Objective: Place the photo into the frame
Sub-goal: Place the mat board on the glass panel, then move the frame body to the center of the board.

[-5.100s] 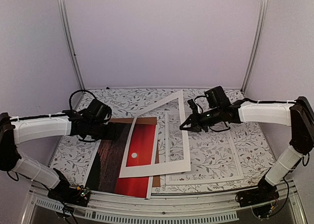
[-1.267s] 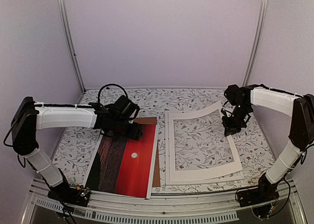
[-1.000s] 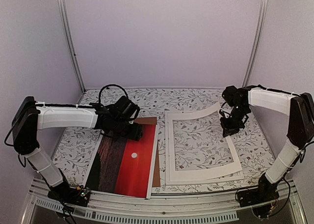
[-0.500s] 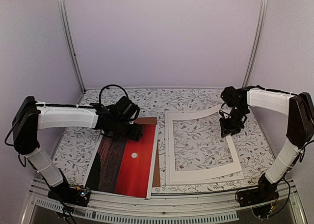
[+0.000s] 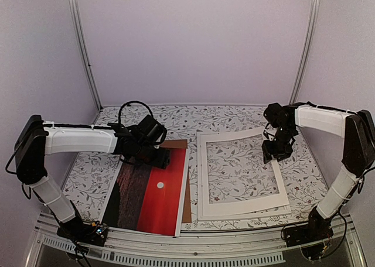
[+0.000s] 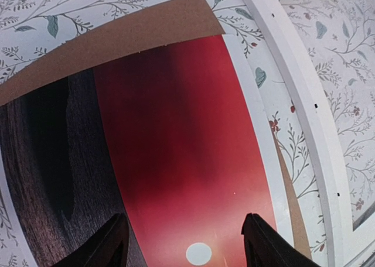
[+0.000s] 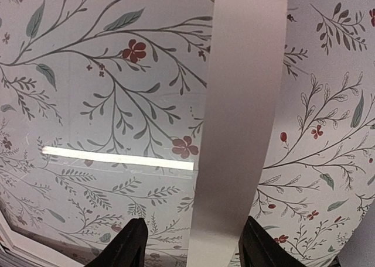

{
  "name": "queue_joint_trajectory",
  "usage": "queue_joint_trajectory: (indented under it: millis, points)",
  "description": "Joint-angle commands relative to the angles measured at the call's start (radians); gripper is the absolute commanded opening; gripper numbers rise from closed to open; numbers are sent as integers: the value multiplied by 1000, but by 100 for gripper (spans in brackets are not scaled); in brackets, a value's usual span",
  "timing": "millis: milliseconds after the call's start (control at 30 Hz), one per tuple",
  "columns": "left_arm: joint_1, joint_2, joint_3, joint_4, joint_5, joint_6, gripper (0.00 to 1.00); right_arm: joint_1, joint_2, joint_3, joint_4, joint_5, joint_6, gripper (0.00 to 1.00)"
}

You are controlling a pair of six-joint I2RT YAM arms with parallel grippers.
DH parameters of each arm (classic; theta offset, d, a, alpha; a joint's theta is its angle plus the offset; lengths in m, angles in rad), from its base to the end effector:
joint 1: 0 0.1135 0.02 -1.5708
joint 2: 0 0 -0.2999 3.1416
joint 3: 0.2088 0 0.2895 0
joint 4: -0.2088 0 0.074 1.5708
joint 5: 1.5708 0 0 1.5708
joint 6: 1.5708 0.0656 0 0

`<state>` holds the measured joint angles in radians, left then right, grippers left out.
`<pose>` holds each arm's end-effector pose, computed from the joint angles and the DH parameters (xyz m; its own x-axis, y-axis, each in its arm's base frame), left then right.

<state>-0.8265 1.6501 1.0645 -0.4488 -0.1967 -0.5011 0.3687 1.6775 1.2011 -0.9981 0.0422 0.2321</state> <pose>0.2693 -0.2735 0.1870 -0.8248 0.2001 -0.5289 0.2936 0.9509 -0.0982 0.3224 0.1216 0.1963 -0.9855 -0.1344 -0.1032 -0.1332 0.9909 -0.0188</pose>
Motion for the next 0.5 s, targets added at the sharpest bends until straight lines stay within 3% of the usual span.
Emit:
queue_joint_trajectory:
  millis: [0, 467]
  points:
    - [-16, 11, 23, -10, -16, 1, 69, 7, -15, -13, 9, 29, 17, 57]
    - [-17, 2, 21, -21, -41, -2, 71, -14, -36, -22, 83, 77, 41, 69]
